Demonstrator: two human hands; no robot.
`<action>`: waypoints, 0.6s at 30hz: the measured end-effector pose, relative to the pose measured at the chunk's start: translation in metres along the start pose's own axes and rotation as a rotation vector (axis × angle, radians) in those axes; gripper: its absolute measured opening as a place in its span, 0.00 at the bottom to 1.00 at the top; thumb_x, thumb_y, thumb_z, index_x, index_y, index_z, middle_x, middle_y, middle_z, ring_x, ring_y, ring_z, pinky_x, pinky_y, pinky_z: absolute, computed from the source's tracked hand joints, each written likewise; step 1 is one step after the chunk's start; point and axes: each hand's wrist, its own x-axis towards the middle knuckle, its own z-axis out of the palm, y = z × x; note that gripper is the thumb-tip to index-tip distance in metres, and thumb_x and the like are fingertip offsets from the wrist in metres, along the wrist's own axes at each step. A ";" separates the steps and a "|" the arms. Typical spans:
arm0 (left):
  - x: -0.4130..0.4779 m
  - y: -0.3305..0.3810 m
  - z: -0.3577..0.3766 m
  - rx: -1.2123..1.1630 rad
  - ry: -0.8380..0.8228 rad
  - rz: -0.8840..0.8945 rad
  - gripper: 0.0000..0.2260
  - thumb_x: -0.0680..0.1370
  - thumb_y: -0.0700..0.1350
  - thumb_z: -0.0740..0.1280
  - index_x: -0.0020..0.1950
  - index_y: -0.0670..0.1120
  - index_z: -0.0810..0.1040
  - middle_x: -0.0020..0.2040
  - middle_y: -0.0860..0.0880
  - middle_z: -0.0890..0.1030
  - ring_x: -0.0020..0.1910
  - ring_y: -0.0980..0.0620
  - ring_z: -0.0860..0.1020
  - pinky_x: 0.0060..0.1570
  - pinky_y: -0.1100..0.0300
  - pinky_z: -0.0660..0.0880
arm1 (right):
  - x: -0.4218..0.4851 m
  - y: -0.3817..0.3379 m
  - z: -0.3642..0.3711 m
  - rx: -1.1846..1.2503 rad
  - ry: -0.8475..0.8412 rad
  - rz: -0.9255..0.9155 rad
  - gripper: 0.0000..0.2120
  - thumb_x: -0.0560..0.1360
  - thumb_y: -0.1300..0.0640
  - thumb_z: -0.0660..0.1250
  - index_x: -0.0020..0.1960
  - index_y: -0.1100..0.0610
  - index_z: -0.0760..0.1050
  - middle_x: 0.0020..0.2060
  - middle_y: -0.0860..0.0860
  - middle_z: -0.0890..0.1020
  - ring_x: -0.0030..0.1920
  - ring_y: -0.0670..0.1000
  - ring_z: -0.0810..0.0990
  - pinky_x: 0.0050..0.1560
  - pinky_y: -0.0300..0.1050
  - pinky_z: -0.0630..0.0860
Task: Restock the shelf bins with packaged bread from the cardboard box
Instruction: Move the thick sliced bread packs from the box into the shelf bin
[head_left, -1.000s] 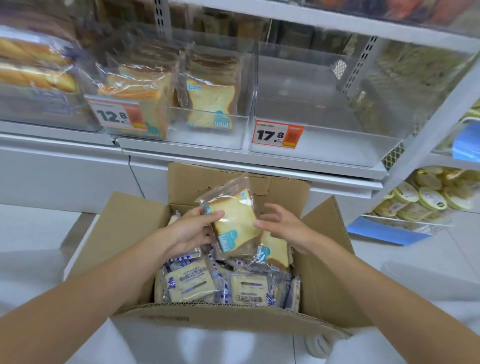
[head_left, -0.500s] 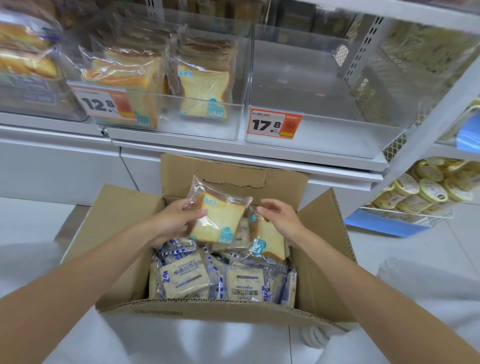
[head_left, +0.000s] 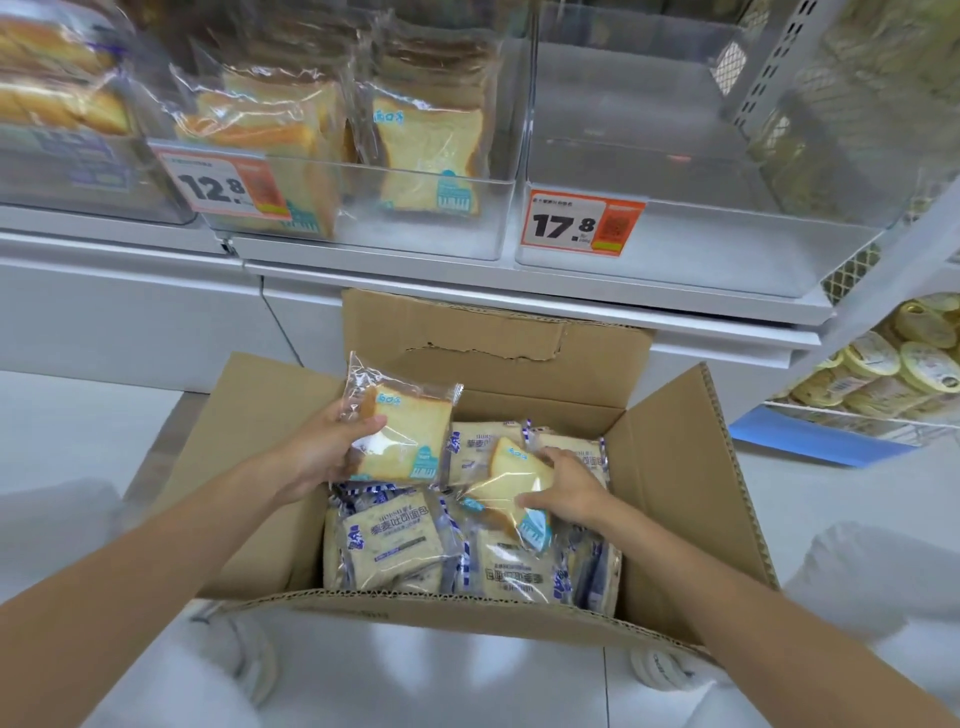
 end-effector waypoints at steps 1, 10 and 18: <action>-0.001 0.000 -0.001 -0.007 0.008 0.010 0.15 0.76 0.48 0.71 0.63 0.53 0.75 0.58 0.44 0.82 0.40 0.46 0.74 0.43 0.53 0.71 | 0.000 -0.004 -0.005 0.007 0.021 -0.017 0.40 0.65 0.47 0.79 0.72 0.55 0.66 0.63 0.51 0.73 0.65 0.53 0.71 0.66 0.49 0.69; -0.037 0.041 0.020 0.155 -0.155 0.192 0.27 0.72 0.61 0.69 0.67 0.52 0.67 0.49 0.53 0.79 0.46 0.51 0.79 0.47 0.56 0.77 | -0.043 -0.123 -0.072 0.085 0.149 -0.483 0.33 0.65 0.53 0.79 0.66 0.50 0.70 0.57 0.45 0.73 0.59 0.45 0.73 0.65 0.46 0.72; -0.072 0.097 0.007 0.188 -0.105 0.500 0.31 0.66 0.45 0.80 0.65 0.53 0.70 0.59 0.57 0.79 0.52 0.64 0.78 0.52 0.67 0.78 | -0.075 -0.217 -0.141 -0.237 0.025 -0.541 0.55 0.64 0.43 0.79 0.79 0.44 0.46 0.72 0.45 0.67 0.71 0.48 0.66 0.69 0.41 0.63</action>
